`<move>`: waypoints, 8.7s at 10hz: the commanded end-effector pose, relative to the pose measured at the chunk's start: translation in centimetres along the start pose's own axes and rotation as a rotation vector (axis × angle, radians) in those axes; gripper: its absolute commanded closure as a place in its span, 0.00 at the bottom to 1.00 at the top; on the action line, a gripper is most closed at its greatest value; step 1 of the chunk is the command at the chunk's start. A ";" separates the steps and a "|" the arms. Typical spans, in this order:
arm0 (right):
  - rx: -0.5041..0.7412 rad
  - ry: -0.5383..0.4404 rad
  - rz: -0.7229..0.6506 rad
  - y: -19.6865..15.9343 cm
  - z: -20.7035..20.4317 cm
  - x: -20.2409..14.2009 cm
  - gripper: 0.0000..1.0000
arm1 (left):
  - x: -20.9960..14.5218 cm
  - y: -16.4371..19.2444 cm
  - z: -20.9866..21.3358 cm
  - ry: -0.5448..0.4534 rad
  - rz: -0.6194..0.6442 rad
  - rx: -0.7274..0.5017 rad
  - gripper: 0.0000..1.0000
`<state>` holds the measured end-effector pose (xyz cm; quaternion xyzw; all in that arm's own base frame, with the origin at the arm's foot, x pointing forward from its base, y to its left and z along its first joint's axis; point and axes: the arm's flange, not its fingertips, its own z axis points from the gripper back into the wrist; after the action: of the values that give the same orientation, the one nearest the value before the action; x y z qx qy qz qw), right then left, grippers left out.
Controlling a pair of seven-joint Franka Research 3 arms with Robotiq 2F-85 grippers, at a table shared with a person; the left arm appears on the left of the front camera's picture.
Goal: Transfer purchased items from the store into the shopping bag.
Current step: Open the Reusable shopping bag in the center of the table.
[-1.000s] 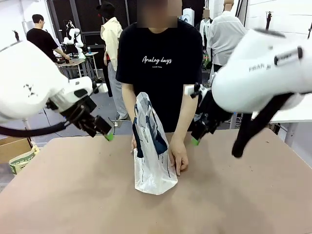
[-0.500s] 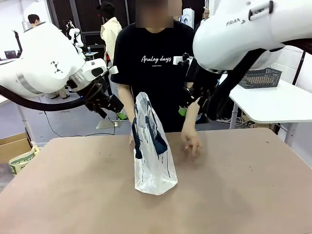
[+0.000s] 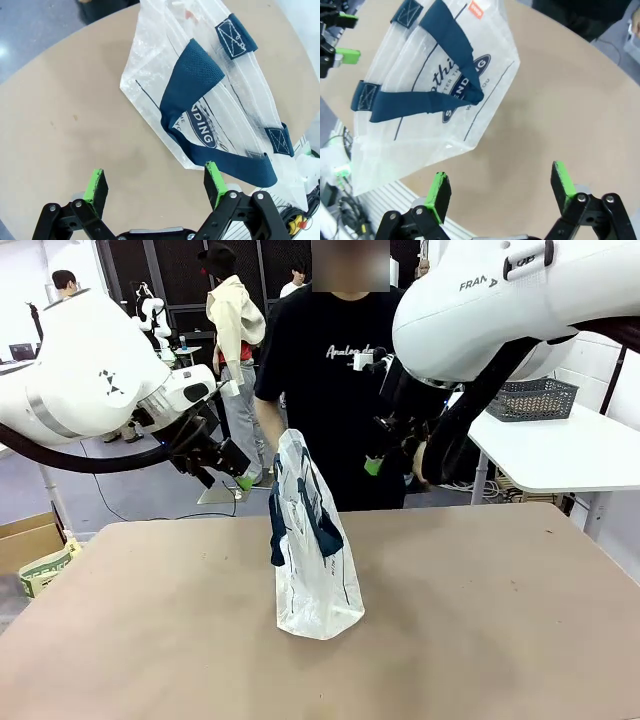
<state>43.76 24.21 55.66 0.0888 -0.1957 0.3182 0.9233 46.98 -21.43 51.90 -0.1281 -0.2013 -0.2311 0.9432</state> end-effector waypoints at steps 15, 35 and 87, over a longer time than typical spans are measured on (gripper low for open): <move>0.058 0.162 -0.410 0.6 -4.0 17.1 0.00 | 2.9 -4.7 1.1 0.088 0.619 -0.093 0.00; 0.051 0.314 -0.488 0.9 -10.6 19.5 0.02 | 2.0 -4.7 -3.3 0.122 0.746 -0.110 0.00; 0.080 0.388 -0.043 -3.5 -8.9 16.1 1.00 | 2.1 -0.1 -2.9 0.175 0.457 0.062 1.00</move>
<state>60.62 33.19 54.18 0.0540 0.0116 0.3017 0.9518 49.31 -22.85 50.17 -0.1226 -0.0801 -0.0197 0.9890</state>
